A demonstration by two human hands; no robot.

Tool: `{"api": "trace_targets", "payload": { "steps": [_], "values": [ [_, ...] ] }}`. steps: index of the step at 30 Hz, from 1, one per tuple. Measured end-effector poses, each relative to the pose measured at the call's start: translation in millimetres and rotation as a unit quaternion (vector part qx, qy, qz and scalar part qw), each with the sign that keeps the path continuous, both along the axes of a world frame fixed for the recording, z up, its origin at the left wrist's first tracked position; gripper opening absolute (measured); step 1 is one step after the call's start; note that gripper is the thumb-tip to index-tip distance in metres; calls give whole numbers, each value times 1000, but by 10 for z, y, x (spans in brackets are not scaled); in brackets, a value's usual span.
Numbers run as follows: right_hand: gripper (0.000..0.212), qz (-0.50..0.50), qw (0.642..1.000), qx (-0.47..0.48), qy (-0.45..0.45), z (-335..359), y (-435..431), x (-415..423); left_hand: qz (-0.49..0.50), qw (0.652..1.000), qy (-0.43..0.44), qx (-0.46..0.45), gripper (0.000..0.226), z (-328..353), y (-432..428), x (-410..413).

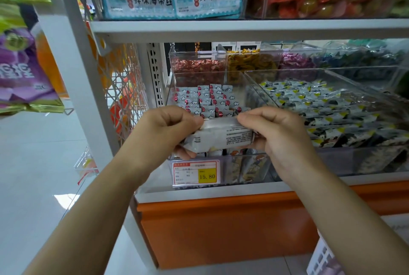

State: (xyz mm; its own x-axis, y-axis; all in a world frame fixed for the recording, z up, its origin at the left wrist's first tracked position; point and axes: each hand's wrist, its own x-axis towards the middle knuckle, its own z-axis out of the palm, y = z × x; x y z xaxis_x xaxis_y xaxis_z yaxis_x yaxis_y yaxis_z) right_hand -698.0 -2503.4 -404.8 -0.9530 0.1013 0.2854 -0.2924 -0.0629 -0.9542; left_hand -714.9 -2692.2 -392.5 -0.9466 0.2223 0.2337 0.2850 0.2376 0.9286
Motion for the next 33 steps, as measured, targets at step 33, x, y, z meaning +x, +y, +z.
{"api": "trace_targets", "payload": {
  "steps": [33],
  "values": [
    [25,103,986,-76,-104,-71,83,-67,57,997,15,42,11,-72,39,-25]
  ]
}}
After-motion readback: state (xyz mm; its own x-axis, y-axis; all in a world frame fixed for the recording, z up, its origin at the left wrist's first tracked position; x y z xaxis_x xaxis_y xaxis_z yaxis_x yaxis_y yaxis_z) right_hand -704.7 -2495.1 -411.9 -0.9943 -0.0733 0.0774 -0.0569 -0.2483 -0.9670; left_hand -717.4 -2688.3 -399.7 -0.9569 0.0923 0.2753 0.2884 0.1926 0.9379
